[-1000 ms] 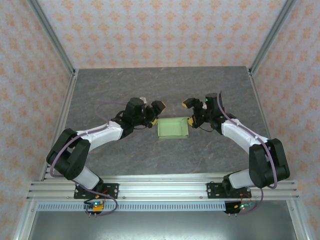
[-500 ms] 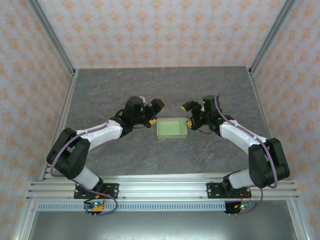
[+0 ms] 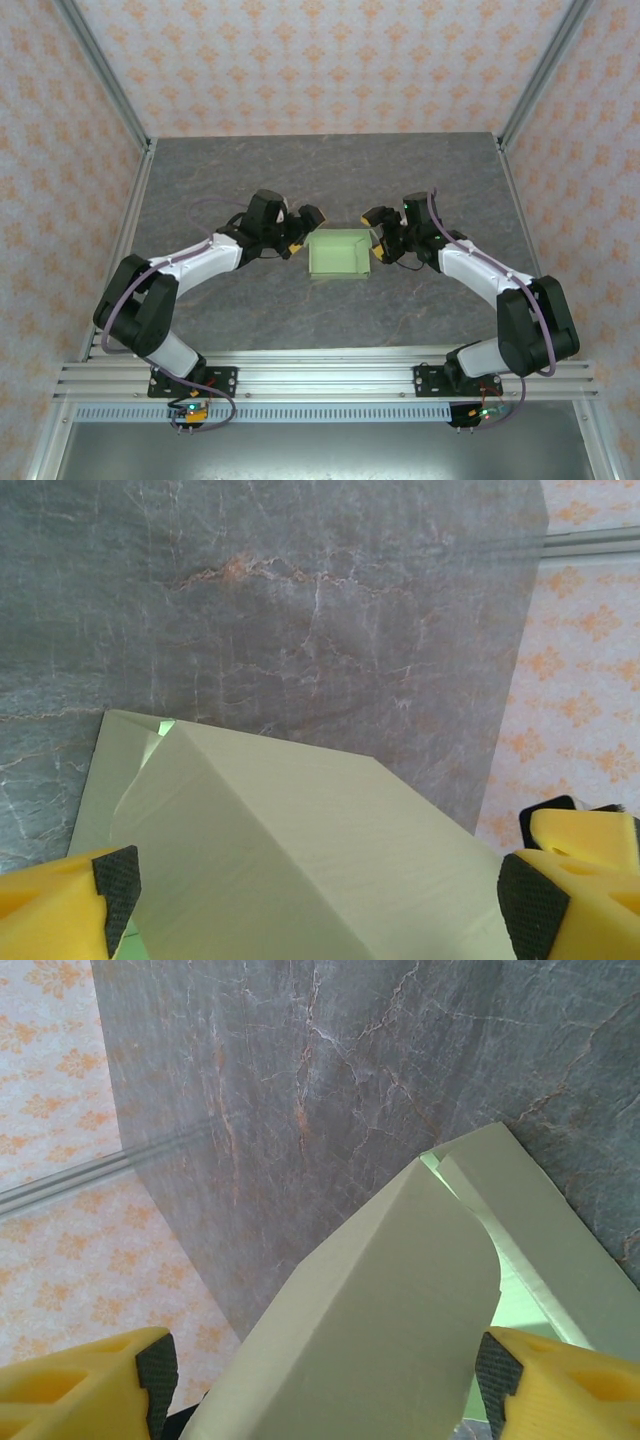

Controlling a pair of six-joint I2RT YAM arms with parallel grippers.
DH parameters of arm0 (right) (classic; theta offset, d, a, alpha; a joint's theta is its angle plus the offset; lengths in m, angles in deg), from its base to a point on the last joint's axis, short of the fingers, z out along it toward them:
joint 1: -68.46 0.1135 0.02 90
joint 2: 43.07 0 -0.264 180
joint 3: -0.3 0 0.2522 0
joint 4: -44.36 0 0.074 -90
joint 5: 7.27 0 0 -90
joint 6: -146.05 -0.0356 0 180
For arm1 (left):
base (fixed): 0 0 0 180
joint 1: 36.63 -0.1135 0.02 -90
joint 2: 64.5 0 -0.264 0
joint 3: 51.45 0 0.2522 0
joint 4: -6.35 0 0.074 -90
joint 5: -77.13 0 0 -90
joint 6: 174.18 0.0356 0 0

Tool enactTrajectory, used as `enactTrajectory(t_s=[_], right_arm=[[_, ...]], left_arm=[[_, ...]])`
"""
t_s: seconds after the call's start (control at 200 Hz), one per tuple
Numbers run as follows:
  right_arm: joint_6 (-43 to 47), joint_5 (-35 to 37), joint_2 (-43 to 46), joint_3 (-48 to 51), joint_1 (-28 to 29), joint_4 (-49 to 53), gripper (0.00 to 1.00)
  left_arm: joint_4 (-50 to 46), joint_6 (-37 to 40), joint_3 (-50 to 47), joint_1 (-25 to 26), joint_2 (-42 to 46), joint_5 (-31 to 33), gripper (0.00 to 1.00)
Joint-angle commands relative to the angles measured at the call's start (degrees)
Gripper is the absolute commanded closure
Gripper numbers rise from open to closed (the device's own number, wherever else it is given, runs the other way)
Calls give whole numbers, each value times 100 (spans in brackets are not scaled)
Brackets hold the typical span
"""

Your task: Fold the paper box

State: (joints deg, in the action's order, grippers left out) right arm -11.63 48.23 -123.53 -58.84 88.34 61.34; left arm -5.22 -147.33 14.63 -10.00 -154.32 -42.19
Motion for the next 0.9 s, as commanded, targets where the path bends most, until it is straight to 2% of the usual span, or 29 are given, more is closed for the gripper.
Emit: enactTrajectory(t_s=[0.0, 0.26, 0.616, 0.676, 0.836, 0.891], right_arm=[[27, -36, -78, -181, 60, 56, 22], [13, -37, -179, -259, 113, -17, 28], [118, -25, -206, -252, 131, 135, 31], [167, -19, -206, -223, 138, 184, 32], [423, 189, -172, -116, 134, 446, 33], [495, 286, -156, -72, 137, 524, 33]], left_arm=[[204, -123, 323, 76, -52, -204, 7], [524, -388, 288, 217, -185, -267, 15], [592, -437, 405, 281, -329, -289, 27], [531, -239, 411, 307, -373, -277, 30], [-176, 1024, 377, 360, -526, 7, 45], [-240, 1214, 273, 362, -600, 65, 46]])
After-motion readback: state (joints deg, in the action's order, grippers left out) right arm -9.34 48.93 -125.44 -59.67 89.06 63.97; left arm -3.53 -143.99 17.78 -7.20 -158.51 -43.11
